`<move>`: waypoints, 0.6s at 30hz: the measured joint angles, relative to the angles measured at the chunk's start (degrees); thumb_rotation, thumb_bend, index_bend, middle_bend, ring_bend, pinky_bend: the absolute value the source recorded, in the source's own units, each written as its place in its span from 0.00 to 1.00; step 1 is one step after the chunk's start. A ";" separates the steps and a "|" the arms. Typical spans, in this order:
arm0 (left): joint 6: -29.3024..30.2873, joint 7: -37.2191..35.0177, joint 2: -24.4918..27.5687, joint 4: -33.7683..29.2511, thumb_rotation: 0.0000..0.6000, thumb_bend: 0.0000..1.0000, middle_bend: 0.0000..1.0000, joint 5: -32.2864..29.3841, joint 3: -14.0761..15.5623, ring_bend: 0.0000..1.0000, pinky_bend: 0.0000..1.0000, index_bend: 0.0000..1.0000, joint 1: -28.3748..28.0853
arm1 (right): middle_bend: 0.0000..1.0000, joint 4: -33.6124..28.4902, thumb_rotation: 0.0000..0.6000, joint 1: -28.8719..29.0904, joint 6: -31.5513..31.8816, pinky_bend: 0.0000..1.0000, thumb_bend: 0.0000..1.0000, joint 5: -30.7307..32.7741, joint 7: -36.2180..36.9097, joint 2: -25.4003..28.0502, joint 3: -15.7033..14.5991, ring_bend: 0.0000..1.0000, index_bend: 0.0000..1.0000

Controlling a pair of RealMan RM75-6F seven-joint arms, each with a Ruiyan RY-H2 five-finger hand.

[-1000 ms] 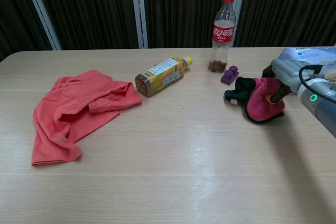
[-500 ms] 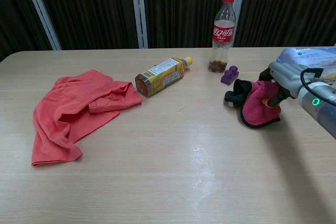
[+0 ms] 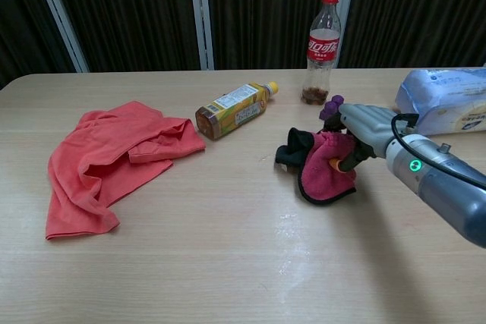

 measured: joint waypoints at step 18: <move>-0.39 -0.51 0.64 -0.66 1.00 0.00 0.00 -0.16 0.20 0.00 0.00 0.03 0.03 | 0.60 -11.99 1.00 -3.81 3.96 0.75 0.45 -3.91 2.19 12.42 -1.67 0.52 0.73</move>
